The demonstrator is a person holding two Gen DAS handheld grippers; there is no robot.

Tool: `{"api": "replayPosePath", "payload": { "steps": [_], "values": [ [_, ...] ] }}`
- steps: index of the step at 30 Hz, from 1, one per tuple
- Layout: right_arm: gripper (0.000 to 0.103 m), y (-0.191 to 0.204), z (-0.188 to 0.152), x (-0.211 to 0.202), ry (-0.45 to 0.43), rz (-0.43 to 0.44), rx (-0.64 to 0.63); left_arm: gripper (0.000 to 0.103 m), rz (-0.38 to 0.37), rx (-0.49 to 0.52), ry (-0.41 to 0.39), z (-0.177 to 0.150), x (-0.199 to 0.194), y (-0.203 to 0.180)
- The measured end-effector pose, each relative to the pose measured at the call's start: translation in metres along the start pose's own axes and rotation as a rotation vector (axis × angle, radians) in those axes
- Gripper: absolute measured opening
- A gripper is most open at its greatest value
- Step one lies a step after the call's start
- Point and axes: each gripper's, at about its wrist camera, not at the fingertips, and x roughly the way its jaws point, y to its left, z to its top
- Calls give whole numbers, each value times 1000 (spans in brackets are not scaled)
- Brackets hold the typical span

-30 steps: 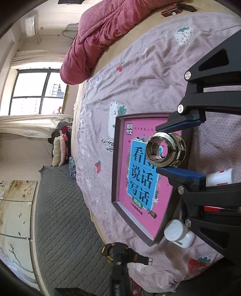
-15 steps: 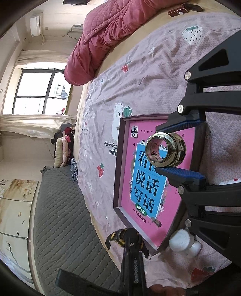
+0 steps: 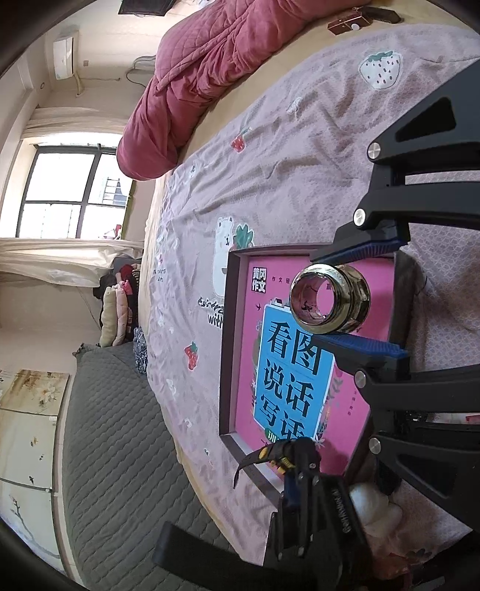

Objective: Organize rigid objects
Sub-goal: 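Lift and carry the watch with the left tool while the right tool carries the jar into the tray, then lower the watch onto the book and open the left tool while the right tool releases the jar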

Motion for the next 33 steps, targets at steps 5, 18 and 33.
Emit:
{"api": "replayPosePath", "payload": {
  "steps": [5, 18, 33],
  "values": [
    [37, 2, -3, 9, 25, -6, -17, 17, 8, -29, 23, -1, 8, 11],
    [37, 0, -6, 31, 99, 4, -12, 18, -23, -114, 37, -4, 10, 31],
    [37, -3, -10, 31, 124, -12, 2, 32, -98, -217, 75, -6, 15, 47]
  ]
}}
